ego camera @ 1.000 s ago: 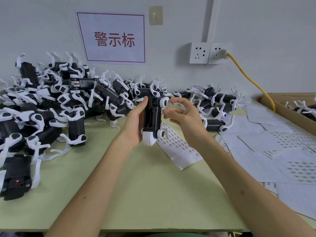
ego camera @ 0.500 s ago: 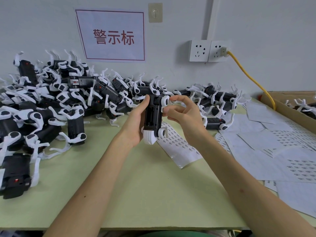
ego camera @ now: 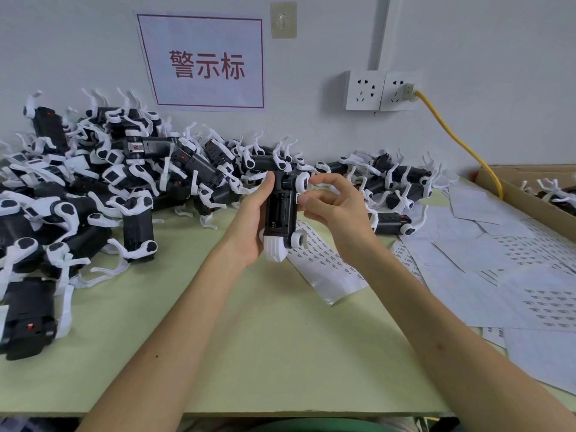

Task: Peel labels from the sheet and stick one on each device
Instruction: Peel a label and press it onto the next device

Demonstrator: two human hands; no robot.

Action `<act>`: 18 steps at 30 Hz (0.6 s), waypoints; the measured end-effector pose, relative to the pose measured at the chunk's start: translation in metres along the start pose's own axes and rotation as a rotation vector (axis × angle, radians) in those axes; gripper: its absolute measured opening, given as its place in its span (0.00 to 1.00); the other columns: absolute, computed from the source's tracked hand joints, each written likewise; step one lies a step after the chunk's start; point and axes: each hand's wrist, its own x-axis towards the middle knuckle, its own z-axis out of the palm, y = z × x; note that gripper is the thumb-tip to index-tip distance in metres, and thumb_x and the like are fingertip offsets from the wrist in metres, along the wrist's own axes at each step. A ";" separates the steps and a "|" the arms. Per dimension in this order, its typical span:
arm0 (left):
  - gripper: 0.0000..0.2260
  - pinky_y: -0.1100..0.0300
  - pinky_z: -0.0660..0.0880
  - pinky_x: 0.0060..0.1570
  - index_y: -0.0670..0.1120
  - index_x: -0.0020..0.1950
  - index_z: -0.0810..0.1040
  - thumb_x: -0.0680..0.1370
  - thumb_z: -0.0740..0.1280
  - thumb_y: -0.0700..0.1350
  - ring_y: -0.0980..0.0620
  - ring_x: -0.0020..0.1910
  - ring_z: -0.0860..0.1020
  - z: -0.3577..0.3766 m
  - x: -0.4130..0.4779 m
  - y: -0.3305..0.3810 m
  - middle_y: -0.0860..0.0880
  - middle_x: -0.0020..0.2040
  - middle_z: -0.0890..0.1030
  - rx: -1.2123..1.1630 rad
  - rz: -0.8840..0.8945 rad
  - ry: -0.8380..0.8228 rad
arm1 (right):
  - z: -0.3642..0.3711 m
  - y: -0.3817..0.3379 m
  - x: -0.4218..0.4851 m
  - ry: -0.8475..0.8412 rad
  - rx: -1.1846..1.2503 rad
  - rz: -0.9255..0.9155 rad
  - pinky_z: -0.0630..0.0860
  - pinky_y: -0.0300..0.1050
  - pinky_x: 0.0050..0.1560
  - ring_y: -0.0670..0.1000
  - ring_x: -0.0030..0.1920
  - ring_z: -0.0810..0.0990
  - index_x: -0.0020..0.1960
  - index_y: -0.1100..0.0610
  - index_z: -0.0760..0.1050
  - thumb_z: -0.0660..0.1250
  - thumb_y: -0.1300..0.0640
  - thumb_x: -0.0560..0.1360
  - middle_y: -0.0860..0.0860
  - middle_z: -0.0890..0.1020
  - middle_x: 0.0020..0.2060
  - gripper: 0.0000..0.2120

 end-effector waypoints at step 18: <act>0.24 0.51 0.82 0.41 0.46 0.64 0.82 0.81 0.62 0.63 0.46 0.52 0.85 0.006 0.001 -0.003 0.41 0.54 0.85 0.009 0.073 0.075 | 0.001 -0.003 -0.003 0.024 0.022 0.097 0.78 0.43 0.49 0.49 0.40 0.84 0.52 0.52 0.77 0.74 0.65 0.75 0.56 0.83 0.43 0.12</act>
